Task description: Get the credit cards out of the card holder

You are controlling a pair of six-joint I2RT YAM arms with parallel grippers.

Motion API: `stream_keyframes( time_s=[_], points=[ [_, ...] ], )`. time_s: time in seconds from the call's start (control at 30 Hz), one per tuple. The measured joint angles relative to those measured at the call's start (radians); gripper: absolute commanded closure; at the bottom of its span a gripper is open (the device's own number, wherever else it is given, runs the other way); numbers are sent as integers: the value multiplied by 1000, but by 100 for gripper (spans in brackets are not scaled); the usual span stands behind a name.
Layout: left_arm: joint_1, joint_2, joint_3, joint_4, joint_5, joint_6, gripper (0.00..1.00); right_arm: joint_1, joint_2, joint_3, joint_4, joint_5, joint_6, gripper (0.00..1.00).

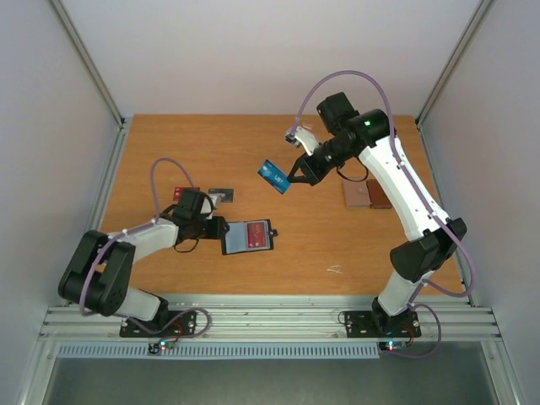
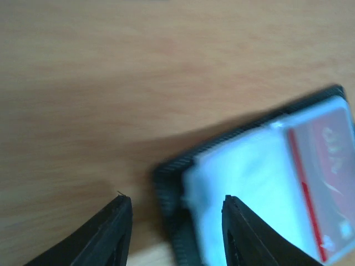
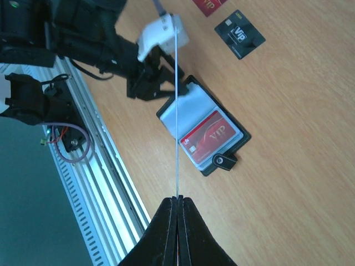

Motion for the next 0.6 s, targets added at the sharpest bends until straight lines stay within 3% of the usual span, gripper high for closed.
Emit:
stream_keyframes(
  time_s=[0.17,0.33,0.47,0.6],
  points=[
    [82,-152,16,-117,-151,-58,40,8,6,0,-12,0,-3,99],
    [135,-409,27,-168,-174,-31,41,19,49,45,-49,-34,16,99],
    [134,-692,17,-83,-52,142,42,19,114,133,-61,-94,84,99],
    [107,-929,-35,76,95,410,41,19,150,177,-53,-172,234,99]
  ],
)
